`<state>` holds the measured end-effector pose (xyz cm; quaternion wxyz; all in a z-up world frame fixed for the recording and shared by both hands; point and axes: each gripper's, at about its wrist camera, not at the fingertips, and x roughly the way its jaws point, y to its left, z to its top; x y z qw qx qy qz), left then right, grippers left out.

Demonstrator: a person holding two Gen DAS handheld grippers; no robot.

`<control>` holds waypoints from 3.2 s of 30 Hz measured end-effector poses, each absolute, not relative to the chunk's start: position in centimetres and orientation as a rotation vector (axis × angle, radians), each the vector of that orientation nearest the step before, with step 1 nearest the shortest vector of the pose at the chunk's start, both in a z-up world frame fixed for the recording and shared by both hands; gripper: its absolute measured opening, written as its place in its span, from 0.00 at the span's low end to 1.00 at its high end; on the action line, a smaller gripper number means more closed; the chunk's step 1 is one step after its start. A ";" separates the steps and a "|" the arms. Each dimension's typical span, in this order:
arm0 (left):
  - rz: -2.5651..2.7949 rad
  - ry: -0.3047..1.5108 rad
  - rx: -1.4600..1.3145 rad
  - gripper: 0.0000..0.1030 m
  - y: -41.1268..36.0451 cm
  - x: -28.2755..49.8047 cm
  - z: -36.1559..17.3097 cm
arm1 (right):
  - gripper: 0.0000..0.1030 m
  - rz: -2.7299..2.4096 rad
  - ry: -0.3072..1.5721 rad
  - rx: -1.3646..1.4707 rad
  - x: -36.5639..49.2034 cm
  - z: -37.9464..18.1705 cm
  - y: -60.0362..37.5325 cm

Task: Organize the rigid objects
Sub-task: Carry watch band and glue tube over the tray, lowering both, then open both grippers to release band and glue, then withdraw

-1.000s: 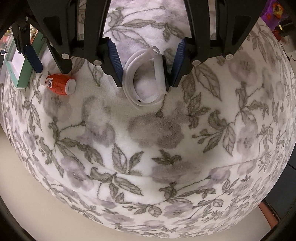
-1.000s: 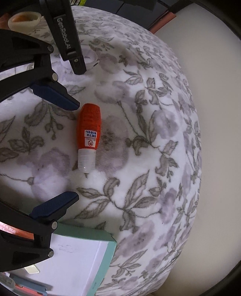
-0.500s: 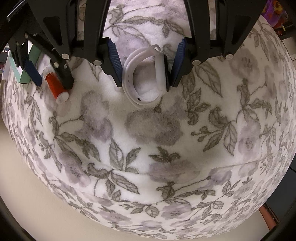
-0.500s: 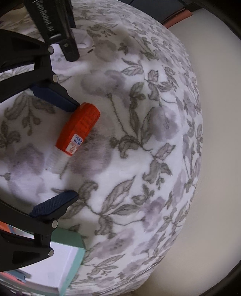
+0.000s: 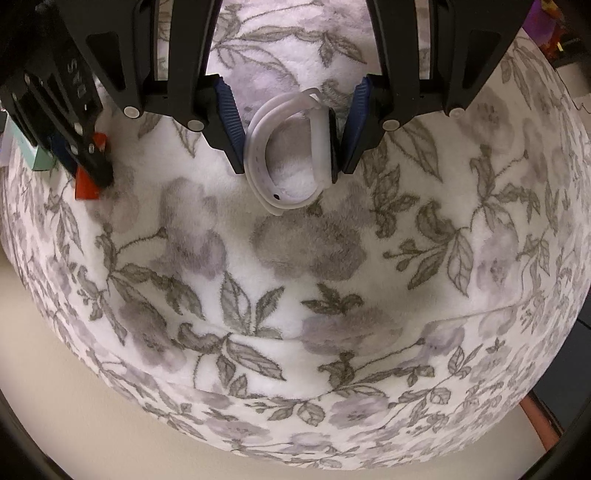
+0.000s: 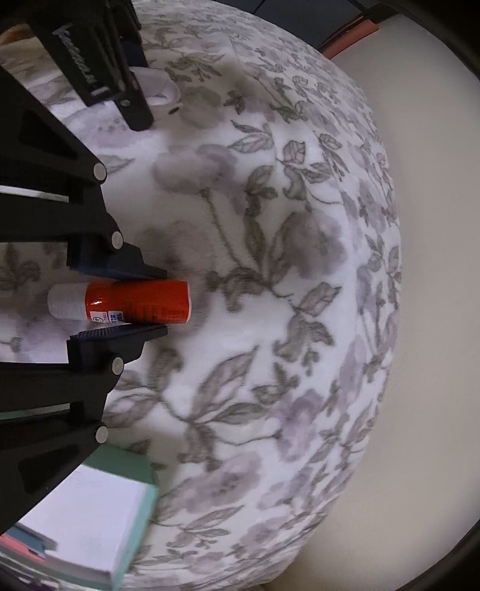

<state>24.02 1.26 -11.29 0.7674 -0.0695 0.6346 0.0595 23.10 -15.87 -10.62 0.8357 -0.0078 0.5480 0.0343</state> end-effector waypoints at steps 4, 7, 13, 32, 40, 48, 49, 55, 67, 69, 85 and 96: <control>0.124 1.383 -0.144 0.50 0.6 23.4 -11.2 | 0.22 0.083 1.184 0.020 21.0 -10.3 -16.2; 0.100 1.401 -0.170 0.50 0.0 22.2 -11.0 | 0.22 0.098 1.197 0.104 19.2 -9.7 -17.2; 0.040 1.398 -0.187 0.50 -1.7 19.1 -9.0 | 0.22 0.082 1.186 0.165 14.7 -7.4 -19.3; -0.439 1.291 0.016 0.50 -15.8 5.3 -2.8 | 0.23 -0.170 1.175 0.335 -0.1 -4.3 -30.6; -0.503 1.320 0.098 0.51 -19.2 2.6 -4.6 | 0.23 -0.231 1.202 0.393 -2.5 -6.4 -33.3; -0.492 1.326 0.113 0.50 -19.4 2.0 -5.7 | 0.23 -0.230 1.193 0.425 -2.5 -7.2 -33.6; -0.487 1.331 0.105 0.50 -19.2 2.0 -5.8 | 0.23 -0.230 1.194 0.419 -2.5 -7.3 -33.4; -0.463 1.299 0.069 0.69 -17.8 2.1 -5.2 | 0.23 -0.234 1.187 0.410 -2.7 -7.1 -33.1; -0.237 1.189 0.167 0.74 -13.7 1.5 -4.0 | 0.57 -0.228 1.134 0.373 -4.4 -5.7 -31.7; -0.202 1.177 0.179 0.74 -12.7 1.3 -3.9 | 0.65 -0.219 1.117 0.362 -4.7 -5.3 -31.3; -0.130 1.081 0.147 0.74 -8.3 -0.8 -1.7 | 0.90 -0.185 0.995 0.287 -6.9 -2.4 -28.5; -0.128 1.064 0.112 0.77 -6.8 -1.5 -1.1 | 1.00 -0.172 0.943 0.253 -7.8 -1.3 -27.4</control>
